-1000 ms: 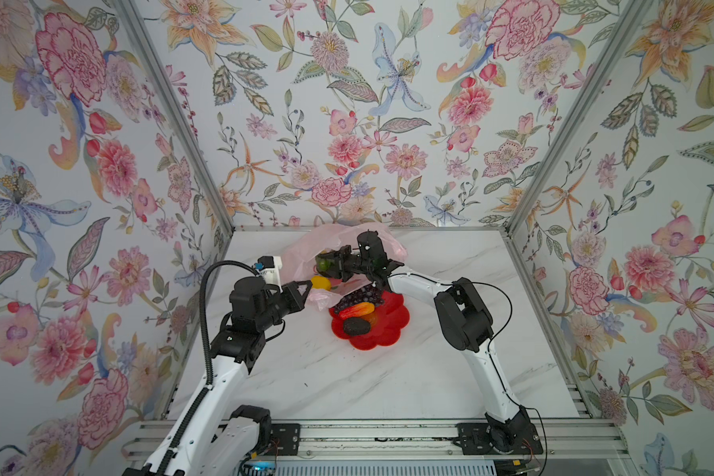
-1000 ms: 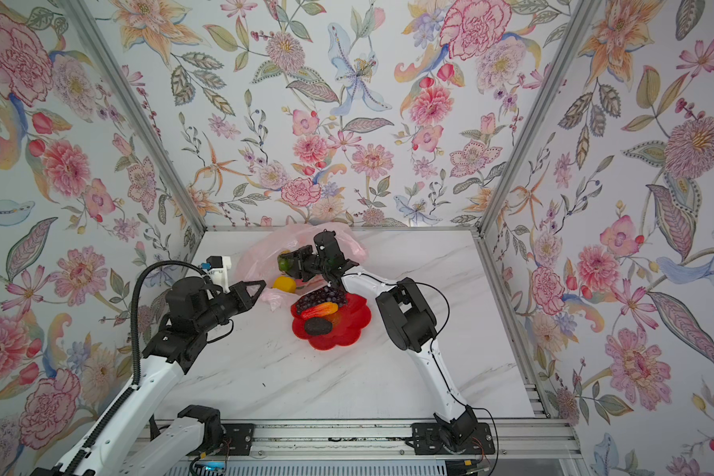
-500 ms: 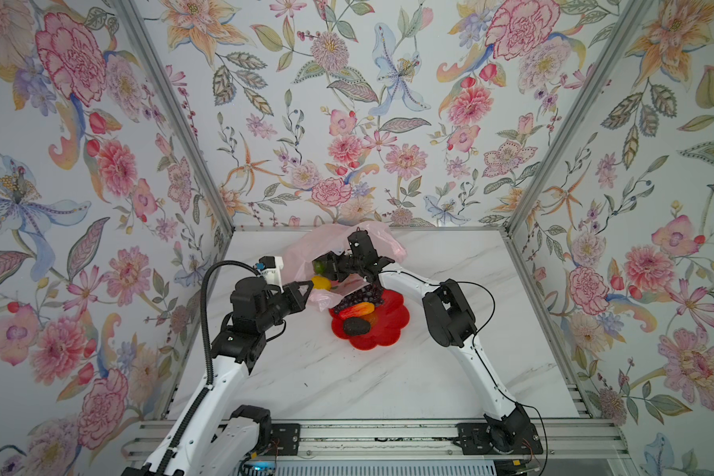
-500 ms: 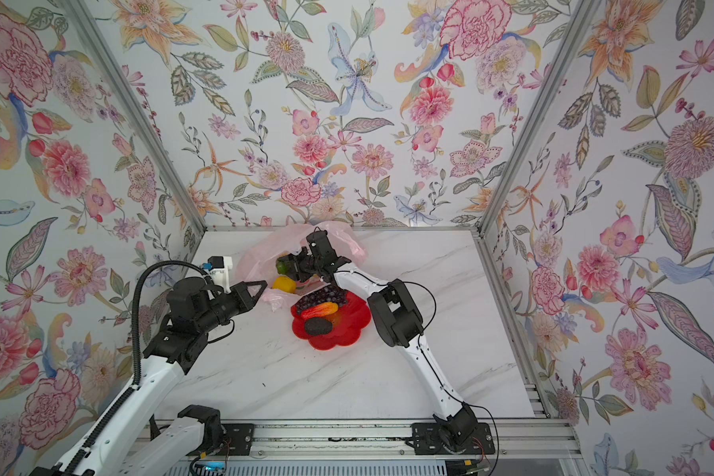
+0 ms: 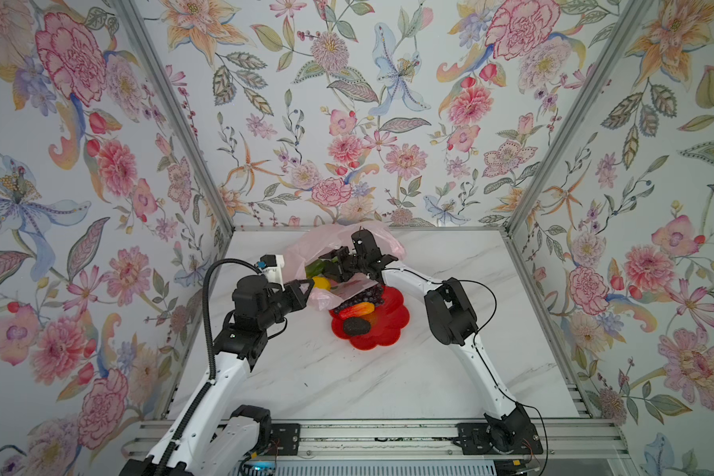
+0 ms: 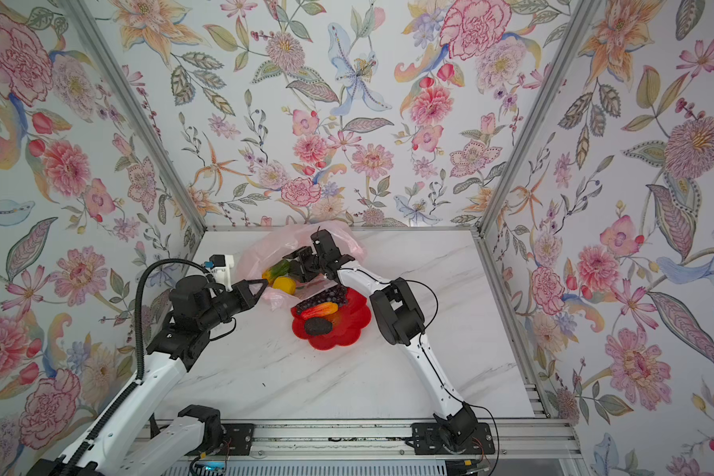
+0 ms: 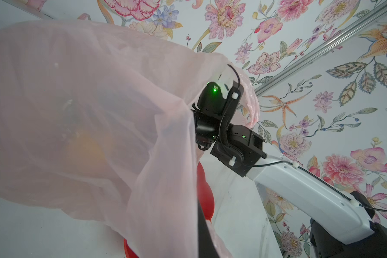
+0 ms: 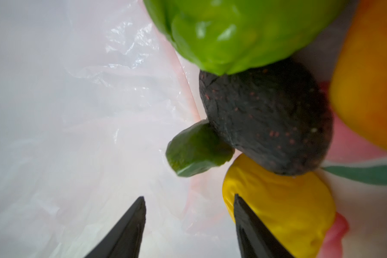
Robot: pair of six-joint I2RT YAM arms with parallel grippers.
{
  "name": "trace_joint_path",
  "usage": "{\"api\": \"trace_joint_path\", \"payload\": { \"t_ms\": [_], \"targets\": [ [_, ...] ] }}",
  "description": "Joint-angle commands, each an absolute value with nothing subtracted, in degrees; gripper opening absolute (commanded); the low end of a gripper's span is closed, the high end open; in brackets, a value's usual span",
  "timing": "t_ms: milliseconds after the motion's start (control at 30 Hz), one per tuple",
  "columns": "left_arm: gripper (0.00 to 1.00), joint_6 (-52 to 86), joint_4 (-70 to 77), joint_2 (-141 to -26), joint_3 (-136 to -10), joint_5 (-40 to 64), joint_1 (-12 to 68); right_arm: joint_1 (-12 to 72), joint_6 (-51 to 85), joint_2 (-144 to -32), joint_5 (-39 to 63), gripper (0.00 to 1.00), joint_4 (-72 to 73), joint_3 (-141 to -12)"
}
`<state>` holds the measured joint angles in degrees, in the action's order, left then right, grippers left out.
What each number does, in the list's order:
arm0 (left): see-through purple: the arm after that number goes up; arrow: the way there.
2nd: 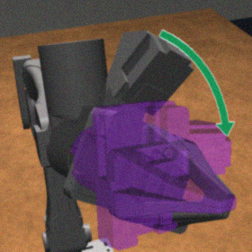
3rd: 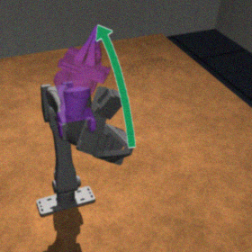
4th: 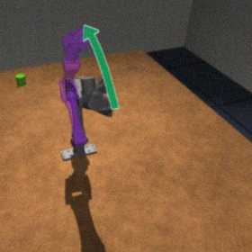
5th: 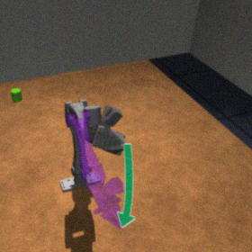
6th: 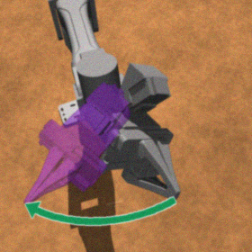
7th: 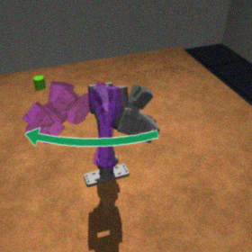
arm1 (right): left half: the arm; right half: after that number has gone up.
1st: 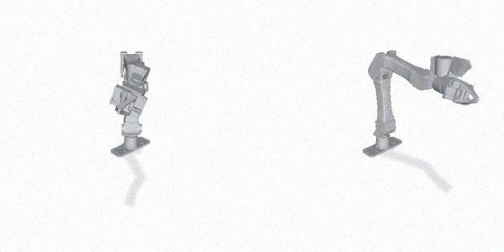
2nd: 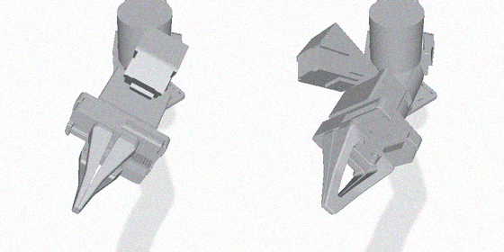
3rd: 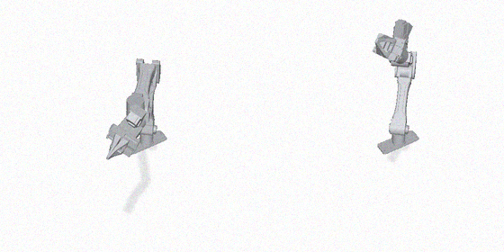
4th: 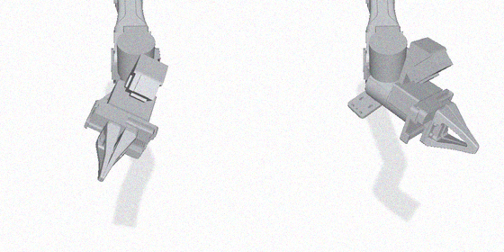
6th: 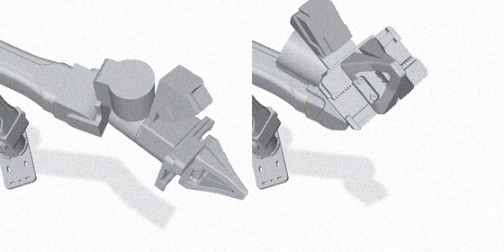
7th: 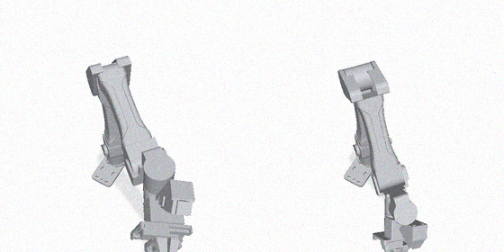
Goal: Place the fruits into the plastic bag
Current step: Place the fruit in the plastic bag.
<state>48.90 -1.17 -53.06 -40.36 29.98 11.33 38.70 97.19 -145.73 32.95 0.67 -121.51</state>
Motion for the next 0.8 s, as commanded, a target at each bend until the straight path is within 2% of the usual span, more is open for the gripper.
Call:
{"api": "trace_joint_path", "payload": {
  "t_ms": [0,400,767],
  "targets": [
    [0.0,49.5,0.3,-53.1,-40.1,31.5,11.9,38.6,95.3,-144.3,33.9,0.64,0.1,-122.8],
    [0.0,49.3,-0.4,-51.2,-39.4,30.6,11.9,38.3,93.3,-136.4,39.8,0.65,3.4,-116.5],
    [0.0,49.5,-0.7,-49.3,-38.7,29.0,11.9,37.4,98.9,-127.6,50.7,0.66,19.9,-104.5]
  ]
}}
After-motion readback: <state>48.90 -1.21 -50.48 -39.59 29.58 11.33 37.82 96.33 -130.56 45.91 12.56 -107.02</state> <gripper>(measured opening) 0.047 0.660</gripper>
